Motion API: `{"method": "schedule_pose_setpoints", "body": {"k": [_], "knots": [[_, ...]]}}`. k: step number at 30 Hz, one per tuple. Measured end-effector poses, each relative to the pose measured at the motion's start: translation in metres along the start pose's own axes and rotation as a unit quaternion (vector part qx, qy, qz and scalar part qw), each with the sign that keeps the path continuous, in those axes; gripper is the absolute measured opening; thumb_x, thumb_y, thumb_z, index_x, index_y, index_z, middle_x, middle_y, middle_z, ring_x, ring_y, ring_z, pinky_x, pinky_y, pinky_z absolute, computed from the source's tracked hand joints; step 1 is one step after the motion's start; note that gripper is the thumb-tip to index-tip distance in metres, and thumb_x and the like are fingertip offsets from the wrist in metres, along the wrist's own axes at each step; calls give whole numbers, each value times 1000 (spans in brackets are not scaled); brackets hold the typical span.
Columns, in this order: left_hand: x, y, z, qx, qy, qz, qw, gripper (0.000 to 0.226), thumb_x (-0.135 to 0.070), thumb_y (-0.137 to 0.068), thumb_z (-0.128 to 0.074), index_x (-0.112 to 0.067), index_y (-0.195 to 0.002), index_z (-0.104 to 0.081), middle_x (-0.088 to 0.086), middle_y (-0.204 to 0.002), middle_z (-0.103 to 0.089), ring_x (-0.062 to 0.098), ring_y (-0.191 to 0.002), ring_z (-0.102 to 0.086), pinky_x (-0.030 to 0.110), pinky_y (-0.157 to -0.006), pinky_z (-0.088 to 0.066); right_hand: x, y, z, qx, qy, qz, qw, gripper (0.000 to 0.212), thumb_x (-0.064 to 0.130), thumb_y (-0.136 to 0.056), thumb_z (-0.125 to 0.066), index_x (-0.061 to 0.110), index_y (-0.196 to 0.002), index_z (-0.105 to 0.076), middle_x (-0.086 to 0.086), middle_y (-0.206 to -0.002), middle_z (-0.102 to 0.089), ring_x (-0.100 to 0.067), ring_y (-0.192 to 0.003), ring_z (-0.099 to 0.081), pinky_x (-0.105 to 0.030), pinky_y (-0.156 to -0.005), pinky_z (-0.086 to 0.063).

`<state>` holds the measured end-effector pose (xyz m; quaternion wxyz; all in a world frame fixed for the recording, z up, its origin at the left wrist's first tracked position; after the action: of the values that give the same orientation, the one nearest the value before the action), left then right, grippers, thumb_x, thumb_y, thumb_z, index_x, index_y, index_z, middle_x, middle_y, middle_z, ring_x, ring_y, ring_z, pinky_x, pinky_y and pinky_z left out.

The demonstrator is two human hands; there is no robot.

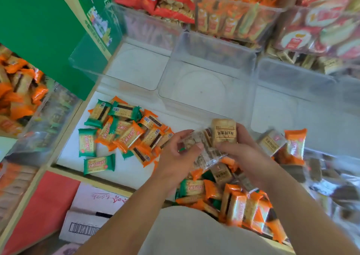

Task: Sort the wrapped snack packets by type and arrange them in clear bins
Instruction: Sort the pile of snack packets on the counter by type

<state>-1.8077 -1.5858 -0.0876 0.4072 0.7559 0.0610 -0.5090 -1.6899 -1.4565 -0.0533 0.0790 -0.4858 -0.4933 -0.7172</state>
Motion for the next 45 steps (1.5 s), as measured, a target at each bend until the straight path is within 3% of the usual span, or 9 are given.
{"method": "schedule_pose_setpoints", "body": {"k": [5, 9, 14, 19, 27, 32, 36, 41, 45], "knots": [[5, 23, -64, 55, -52, -10, 997, 44, -51, -81, -81, -50, -120, -63, -3, -115, -71, 12, -101, -72, 38, -84, -63, -27, 63, 56, -91, -65, -12, 994, 40, 28, -91, -65, 33, -130, -63, 1, -117, -74, -20, -108, -71, -36, -84, -51], [20, 41, -124, 111, -109, -17, 988, 41, -48, -82, -81, -46, -118, -61, 5, -108, -72, 21, -96, -72, 47, -81, -63, -72, 122, 103, -165, -136, -18, 977, 28, 21, -101, -57, 31, -125, -68, -3, -116, -75, -24, -107, -72, -45, -89, -55], [56, 62, -182, 167, -169, 11, 971, 35, -44, -85, -81, -43, -116, -65, -3, -103, -71, 13, -94, -71, 37, -83, -63, -122, 172, 138, -232, -168, -24, 958, 23, 31, -99, -61, 35, -120, -70, -3, -118, -74, -23, -108, -71, -46, -92, -55], [73, 83, -225, 197, -188, 18, 962, 26, -47, -87, -77, -36, -108, -66, 8, -99, -69, 24, -92, -71, 52, -86, -61, -156, 198, 158, -261, -222, -26, 939, 27, 44, -97, -61, 43, -124, -67, 5, -128, -70, -22, -119, -65, -53, -99, -50], [105, 117, -340, 276, -270, 8, 922, 44, -48, -98, -64, -44, -138, -48, -5, -114, -65, 15, -108, -67, 33, -91, -57, -194, 241, 235, -254, -272, -30, 928, 27, 32, -101, -60, 34, -127, -66, -13, -125, -70, -36, -106, -68, -64, -104, -45], [151, 130, -443, 298, -254, 97, 915, 60, -37, -103, -51, -40, -156, -22, -14, -118, -60, 7, -106, -62, 28, -87, -52, -225, 258, 327, -266, -279, -20, 922, 31, 27, -102, -59, 37, -131, -62, -8, -121, -72, -34, -107, -71, -57, -86, -58], [181, 128, -509, 286, -255, 154, 911, 71, -35, -97, -51, -50, -157, -17, -6, -123, -64, 20, -111, -66, 46, -100, -55, -263, 265, 408, -283, -294, -34, 912, 34, 22, -100, -62, 43, -126, -56, -2, -114, -75, -31, -103, -73, -65, -88, -56], [187, 117, -550, 243, -231, 119, 935, 64, -32, -100, -61, -40, -156, -32, -17, -110, -66, 16, -106, -70, 44, -99, -57, -275, 246, 467, -260, -277, -42, 924, 35, 30, -98, -66, 43, -129, -54, 2, -117, -74, -29, -106, -72, -63, -85, -58], [185, 94, -574, 170, -197, 90, 961, 33, -47, -89, -72, -34, -119, -64, -11, -107, -75, 19, -101, -75, 49, -91, -61, -274, 222, 507, -263, -285, -34, 921, 31, 31, -99, -66, 38, -127, -55, -8, -116, -73, -35, -99, -74, -59, -80, -61]]}}
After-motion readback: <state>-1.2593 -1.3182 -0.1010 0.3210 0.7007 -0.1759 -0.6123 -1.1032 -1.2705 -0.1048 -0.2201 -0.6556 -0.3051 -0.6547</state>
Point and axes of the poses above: each hand's wrist, its own y-axis away from the middle knuckle, its own z-axis out of the back of the hand, x = y × z, the point moved 10 cm from there along -y, towards the middle knuckle
